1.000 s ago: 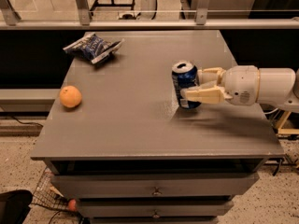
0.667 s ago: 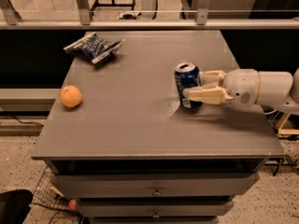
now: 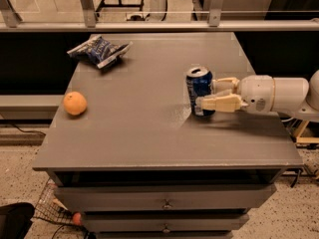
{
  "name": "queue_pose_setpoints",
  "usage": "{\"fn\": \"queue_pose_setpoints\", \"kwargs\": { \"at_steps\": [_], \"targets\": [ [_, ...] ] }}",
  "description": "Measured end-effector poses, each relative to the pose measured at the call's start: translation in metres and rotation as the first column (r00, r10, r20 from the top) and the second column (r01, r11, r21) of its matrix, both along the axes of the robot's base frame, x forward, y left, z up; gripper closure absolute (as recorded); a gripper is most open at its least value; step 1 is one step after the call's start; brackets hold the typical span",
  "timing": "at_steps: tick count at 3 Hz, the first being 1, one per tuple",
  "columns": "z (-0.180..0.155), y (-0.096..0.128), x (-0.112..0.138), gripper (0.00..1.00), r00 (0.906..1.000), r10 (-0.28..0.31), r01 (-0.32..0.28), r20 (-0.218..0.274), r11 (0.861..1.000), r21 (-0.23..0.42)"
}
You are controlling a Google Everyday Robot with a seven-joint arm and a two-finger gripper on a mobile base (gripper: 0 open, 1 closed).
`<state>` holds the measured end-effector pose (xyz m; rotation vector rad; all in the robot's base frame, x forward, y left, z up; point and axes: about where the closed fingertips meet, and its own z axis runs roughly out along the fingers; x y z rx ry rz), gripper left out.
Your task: Place pepsi can upright
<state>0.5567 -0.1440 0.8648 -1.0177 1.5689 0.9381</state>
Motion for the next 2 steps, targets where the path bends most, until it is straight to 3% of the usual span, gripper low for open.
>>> {"fn": "queue_pose_setpoints", "kwargs": {
  "at_steps": [2],
  "targets": [
    [0.0005,0.0025,0.0000,0.43,1.0000,0.005,-0.005,0.000,1.000,0.000]
  ]
}}
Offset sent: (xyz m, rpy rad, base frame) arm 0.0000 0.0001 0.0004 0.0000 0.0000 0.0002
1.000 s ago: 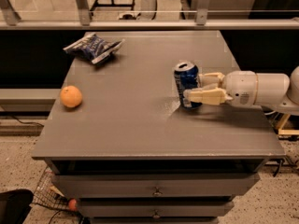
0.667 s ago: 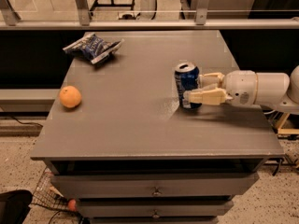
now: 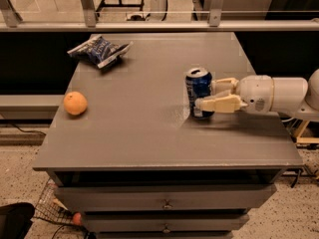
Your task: Place pepsi can upright
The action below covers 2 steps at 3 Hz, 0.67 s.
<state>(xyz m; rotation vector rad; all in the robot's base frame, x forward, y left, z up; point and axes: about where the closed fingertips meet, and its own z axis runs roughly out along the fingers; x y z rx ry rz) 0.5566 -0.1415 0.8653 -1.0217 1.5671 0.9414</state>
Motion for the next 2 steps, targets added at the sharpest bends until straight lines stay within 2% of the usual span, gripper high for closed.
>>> {"fn": "queue_pose_setpoints", "kwargs": {
  "at_steps": [1,2],
  "targets": [
    [0.0001,0.0028,0.0000,0.18,1.0000,0.005,-0.005,0.000,1.000,0.000],
    [0.0002,0.0053,-0.0001,0.00,1.0000,0.010,-0.010,0.000,1.000,0.000]
  ]
}}
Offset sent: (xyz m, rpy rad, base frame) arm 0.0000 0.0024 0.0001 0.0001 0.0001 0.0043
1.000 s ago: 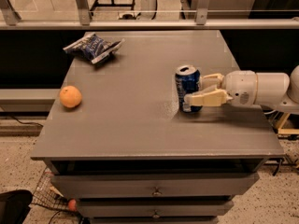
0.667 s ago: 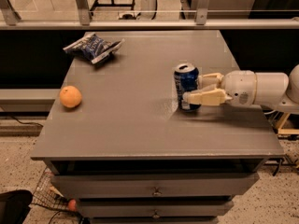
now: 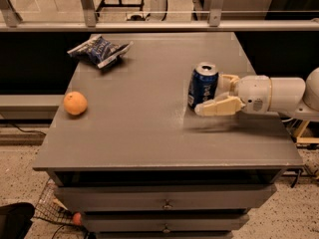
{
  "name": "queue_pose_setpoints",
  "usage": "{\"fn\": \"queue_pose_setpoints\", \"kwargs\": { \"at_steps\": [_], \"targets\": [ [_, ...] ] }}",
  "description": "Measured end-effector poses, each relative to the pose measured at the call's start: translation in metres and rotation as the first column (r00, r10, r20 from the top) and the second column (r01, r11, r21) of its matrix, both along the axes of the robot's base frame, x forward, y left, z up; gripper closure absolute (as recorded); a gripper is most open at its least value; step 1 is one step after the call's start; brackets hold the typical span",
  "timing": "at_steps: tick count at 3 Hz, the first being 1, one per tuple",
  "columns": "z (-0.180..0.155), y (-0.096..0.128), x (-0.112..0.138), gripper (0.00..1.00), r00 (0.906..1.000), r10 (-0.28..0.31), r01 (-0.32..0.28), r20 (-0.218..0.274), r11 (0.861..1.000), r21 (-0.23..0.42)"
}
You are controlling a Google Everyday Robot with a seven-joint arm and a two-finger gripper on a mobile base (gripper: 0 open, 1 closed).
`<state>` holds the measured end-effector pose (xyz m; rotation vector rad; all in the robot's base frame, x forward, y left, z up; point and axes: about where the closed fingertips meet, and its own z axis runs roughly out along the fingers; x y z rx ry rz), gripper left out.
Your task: Place pepsi can upright
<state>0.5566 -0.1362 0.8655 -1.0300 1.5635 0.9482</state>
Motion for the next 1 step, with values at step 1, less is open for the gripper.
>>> {"fn": "queue_pose_setpoints", "kwargs": {
  "at_steps": [1],
  "targets": [
    [0.0000,0.0006,0.0000,0.00,1.0000,0.001,-0.001,0.000,1.000,0.000]
  ]
}}
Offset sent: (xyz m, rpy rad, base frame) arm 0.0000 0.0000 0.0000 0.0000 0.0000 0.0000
